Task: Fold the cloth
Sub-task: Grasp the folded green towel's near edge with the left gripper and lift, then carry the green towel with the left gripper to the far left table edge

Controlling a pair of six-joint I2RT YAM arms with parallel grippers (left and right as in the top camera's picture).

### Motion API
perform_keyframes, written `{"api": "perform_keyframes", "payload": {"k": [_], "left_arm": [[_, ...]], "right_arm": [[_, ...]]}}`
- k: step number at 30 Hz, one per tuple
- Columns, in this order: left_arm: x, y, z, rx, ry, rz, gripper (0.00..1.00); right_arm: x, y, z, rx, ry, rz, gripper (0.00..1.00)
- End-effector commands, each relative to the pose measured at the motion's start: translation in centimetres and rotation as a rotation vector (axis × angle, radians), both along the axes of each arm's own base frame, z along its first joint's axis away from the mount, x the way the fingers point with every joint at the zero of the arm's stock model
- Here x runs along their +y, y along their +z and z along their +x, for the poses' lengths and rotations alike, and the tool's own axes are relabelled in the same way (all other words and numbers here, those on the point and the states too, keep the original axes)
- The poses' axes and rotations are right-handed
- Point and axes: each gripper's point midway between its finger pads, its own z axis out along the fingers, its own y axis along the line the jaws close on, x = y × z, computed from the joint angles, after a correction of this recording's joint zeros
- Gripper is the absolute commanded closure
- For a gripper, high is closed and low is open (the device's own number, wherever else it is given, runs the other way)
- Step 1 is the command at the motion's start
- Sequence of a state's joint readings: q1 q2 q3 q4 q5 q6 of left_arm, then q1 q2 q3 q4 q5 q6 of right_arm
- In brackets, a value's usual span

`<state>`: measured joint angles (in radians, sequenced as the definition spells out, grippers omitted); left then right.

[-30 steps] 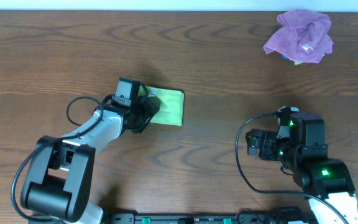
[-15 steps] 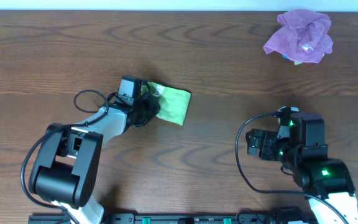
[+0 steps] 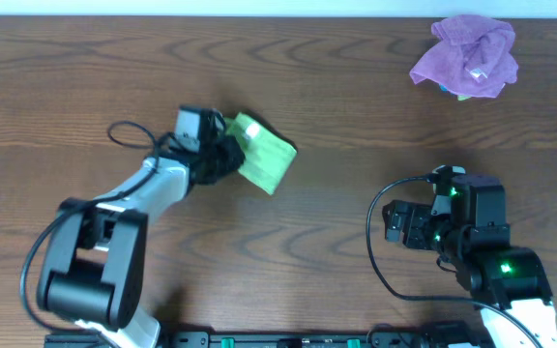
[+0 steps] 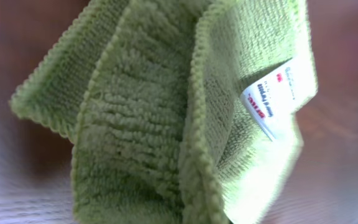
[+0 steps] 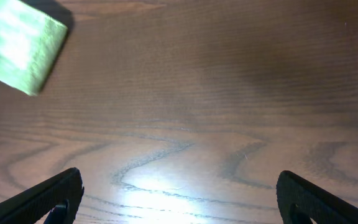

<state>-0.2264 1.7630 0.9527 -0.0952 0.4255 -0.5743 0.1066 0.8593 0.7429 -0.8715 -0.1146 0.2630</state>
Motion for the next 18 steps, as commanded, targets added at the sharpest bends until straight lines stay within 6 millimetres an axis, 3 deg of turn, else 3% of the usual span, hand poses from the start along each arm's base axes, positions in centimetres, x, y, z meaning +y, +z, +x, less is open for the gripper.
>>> {"api": "perform_keyframes", "payload": {"k": [1, 4, 8, 18], "left_arm": [[2.1, 5.5, 3.6, -0.165, 0.015, 0.081, 0.94], [4.1, 8.3, 5.6, -0.222, 0.044, 0.122, 0.94], [7.2, 10.6, 7.7, -0.274, 0.128, 0.157, 0.94], [16.2, 11.8, 10.5, -0.348, 0.346, 0.233, 0.94]], "right_arm": [[-0.3, -0.2, -0.1, 0.006, -0.023, 0.002, 0.01], [-0.3, -0.2, -0.1, 0.006, -0.023, 0.001, 0.01], [-0.3, -0.2, -0.1, 0.006, -0.023, 0.001, 0.01], [-0.3, -0.2, -0.1, 0.006, -0.023, 0.001, 0.01]]}}
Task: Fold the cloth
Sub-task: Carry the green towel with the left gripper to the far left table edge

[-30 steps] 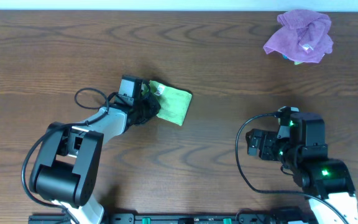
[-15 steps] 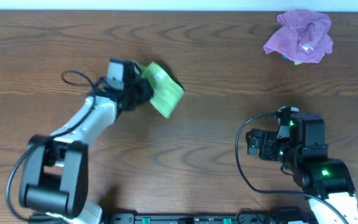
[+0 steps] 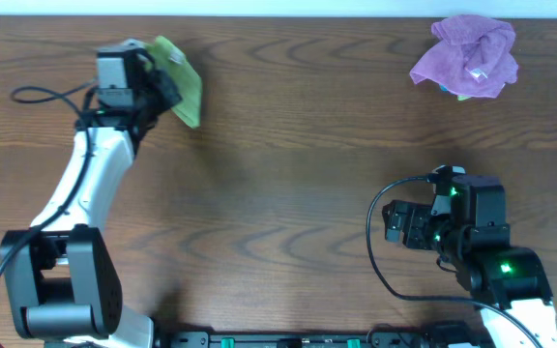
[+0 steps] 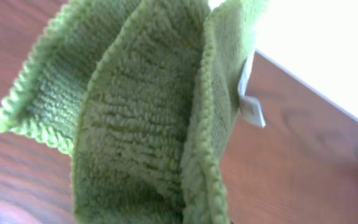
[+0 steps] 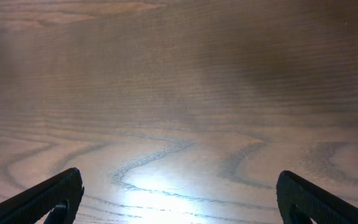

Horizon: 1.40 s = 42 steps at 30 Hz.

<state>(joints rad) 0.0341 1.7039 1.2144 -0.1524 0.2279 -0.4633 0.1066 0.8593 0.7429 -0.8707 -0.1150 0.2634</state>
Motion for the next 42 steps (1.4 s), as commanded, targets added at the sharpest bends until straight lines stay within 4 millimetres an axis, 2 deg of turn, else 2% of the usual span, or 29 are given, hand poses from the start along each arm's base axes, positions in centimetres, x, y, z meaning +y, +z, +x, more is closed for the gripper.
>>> {"api": "perform_keyframes", "payload": {"k": [1, 14, 22, 26, 32, 39, 42], "left_arm": [[3.0, 0.5, 1.4, -0.043, 0.059, 0.04, 0.94], [7.7, -2.4, 6.2, -0.105, 0.144, 0.054, 0.94], [9.4, -3.5, 8.7, -0.104, 0.166, 0.056, 0.94], [10.0, -4.6, 9.0, -0.091, 0.177, 0.057, 0.94], [11.0, -7.2, 8.6, -0.038, 0.194, 0.052, 0.94], [12.4, -7.7, 8.2, -0.022, 0.224, 0.059, 0.94], [12.9, -7.8, 8.0, -0.014, 0.234, 0.058, 0.91]], "right_arm": [[-0.3, -0.2, -0.1, 0.006, -0.023, 0.001, 0.01], [-0.3, -0.2, -0.1, 0.006, -0.023, 0.001, 0.01], [-0.3, -0.2, -0.1, 0.006, -0.023, 0.001, 0.01], [-0.3, -0.2, -0.1, 0.006, -0.023, 0.001, 0.01], [-0.3, -0.2, -0.1, 0.006, -0.023, 0.001, 0.01], [-0.3, -0.2, -0.1, 0.007, -0.023, 0.001, 0.01], [-0.3, -0.2, -0.1, 0.007, -0.023, 0.001, 0.01]]}}
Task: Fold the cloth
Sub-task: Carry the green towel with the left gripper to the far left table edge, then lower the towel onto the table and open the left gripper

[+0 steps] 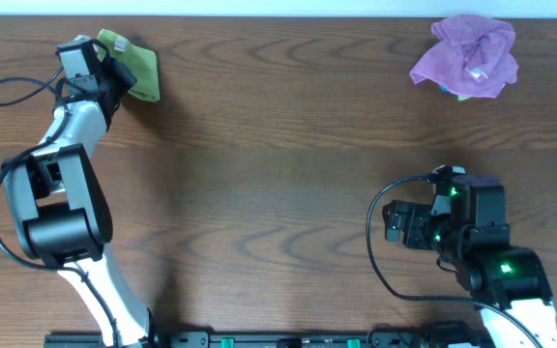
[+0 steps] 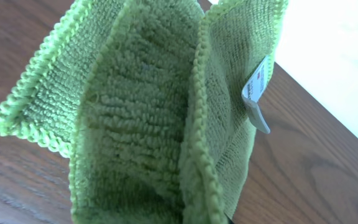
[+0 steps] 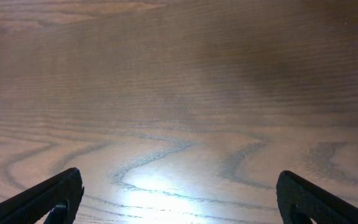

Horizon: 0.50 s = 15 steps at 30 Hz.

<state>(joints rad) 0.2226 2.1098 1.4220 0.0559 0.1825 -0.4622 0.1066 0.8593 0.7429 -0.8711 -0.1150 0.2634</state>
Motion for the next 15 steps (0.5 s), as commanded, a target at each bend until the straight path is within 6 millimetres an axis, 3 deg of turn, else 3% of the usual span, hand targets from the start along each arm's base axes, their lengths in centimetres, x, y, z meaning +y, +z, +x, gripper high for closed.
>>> {"api": "perform_keyframes", "payload": {"k": [1, 5, 7, 9, 13, 15], "left_arm": [[1.41, 0.22, 0.28, -0.002, 0.016, 0.026, 0.89], [1.72, -0.11, -0.09, 0.016, 0.023, 0.022, 0.87], [1.73, -0.27, -0.24, 0.024, 0.023, 0.02, 0.82], [1.7, -0.38, -0.34, 0.03, 0.023, 0.018, 0.65], [1.64, -0.64, -0.57, 0.044, 0.023, 0.015, 0.04], [1.64, -0.69, -0.64, 0.047, 0.023, 0.014, 0.05]], "right_arm": [[-0.32, -0.21, -0.07, 0.006, -0.023, 0.001, 0.01], [-0.32, -0.21, -0.07, 0.006, -0.023, 0.001, 0.01], [-0.32, -0.21, -0.06, 0.006, -0.023, 0.001, 0.01], [-0.32, -0.21, -0.07, 0.006, -0.023, 0.001, 0.01], [-0.32, -0.21, -0.07, 0.006, -0.023, 0.001, 0.01], [-0.32, -0.21, -0.06, 0.006, -0.023, 0.001, 0.01]]}}
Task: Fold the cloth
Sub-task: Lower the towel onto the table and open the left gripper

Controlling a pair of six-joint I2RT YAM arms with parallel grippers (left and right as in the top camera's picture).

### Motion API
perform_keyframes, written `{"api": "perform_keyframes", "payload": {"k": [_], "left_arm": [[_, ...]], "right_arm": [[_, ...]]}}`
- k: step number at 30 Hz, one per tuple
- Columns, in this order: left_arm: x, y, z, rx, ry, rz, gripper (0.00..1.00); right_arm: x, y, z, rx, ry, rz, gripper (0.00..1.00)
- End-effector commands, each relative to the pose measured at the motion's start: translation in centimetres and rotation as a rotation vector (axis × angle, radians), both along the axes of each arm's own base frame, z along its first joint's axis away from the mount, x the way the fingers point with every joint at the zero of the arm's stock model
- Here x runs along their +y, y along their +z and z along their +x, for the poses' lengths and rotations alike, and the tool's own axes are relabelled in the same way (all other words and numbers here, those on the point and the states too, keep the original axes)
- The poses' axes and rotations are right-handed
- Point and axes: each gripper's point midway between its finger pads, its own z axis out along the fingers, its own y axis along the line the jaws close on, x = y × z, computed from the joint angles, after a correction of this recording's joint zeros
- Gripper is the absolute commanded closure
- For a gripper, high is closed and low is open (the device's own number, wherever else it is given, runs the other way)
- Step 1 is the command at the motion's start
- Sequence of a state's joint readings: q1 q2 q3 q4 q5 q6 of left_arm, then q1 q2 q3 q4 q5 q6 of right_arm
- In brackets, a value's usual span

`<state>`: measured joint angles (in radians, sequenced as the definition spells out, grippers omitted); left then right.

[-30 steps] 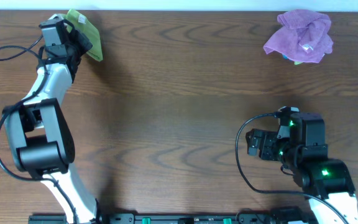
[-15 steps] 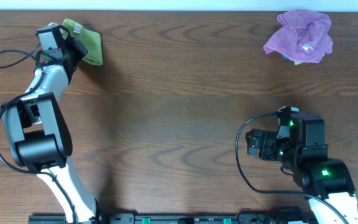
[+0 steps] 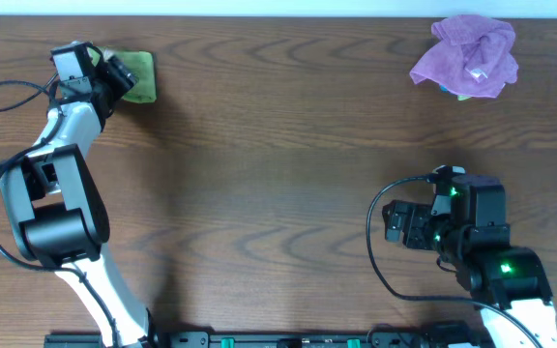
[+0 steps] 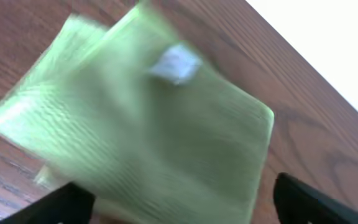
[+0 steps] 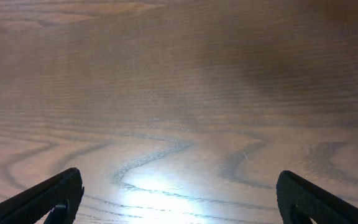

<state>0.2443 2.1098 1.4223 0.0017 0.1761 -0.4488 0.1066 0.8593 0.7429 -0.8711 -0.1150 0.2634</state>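
The folded green cloth (image 3: pixel 139 75) lies flat on the table at its far left corner, white tag up. In the left wrist view the green cloth (image 4: pixel 148 124) is blurred, spread below my left gripper (image 4: pixel 182 208), whose fingers (image 4: pixel 300 202) stand wide apart at the frame's bottom corners, open over the cloth's near edge. In the overhead view the left gripper (image 3: pixel 116 73) sits just left of the cloth. My right gripper (image 5: pixel 179 199) is open over bare wood at the near right, far from the cloth.
A crumpled purple cloth (image 3: pixel 467 56) lies at the far right with a bit of green under it. The table's far edge (image 4: pixel 316 62) runs just beyond the green cloth. A black cable (image 3: pixel 8 92) loops beside the left arm.
My left gripper has opened and let go of the green cloth, which now lies flat on the table at the far left corner. The right arm has not moved.
My left gripper held the folded green cloth shut near the table's middle left. It then had it at the far left, then close to the far left corner. Now the cloth lies there released, the gripper open.
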Motion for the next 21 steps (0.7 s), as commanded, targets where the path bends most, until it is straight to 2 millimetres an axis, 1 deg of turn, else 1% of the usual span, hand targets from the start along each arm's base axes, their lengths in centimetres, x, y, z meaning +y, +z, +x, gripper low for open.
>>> {"api": "perform_keyframes", "payload": {"k": [1, 4, 7, 10, 13, 18, 21], "left_arm": [[0.5, 0.3, 0.5, -0.005, 0.005, 0.012, 0.05], [0.5, 0.5, 0.2, 0.002, 0.005, 0.009, 0.05], [0.4, 1.2, -0.1, 0.005, 0.005, 0.009, 0.05], [0.2, 2.9, -0.7, 0.003, 0.004, 0.01, 0.04], [-0.1, 4.9, -1.6, 0.008, 0.003, 0.008, 0.05], [-0.8, 8.9, -4.0, 0.016, 0.001, 0.007, 0.04], [-1.5, 10.4, -5.9, 0.046, -0.004, 0.0, 0.05]], "right_arm": [[-0.3, -0.2, -0.1, 0.006, -0.023, 0.001, 0.01], [-0.3, -0.2, -0.1, 0.006, -0.023, 0.001, 0.01], [-0.3, -0.2, -0.1, 0.006, -0.023, 0.001, 0.01], [-0.3, -0.2, -0.1, 0.007, -0.023, 0.001, 0.01], [-0.3, -0.2, -0.1, 0.006, -0.023, 0.001, 0.01], [-0.3, -0.2, -0.1, 0.006, -0.023, 0.001, 0.01], [-0.3, -0.2, -0.1, 0.006, -0.023, 0.001, 0.01]]}}
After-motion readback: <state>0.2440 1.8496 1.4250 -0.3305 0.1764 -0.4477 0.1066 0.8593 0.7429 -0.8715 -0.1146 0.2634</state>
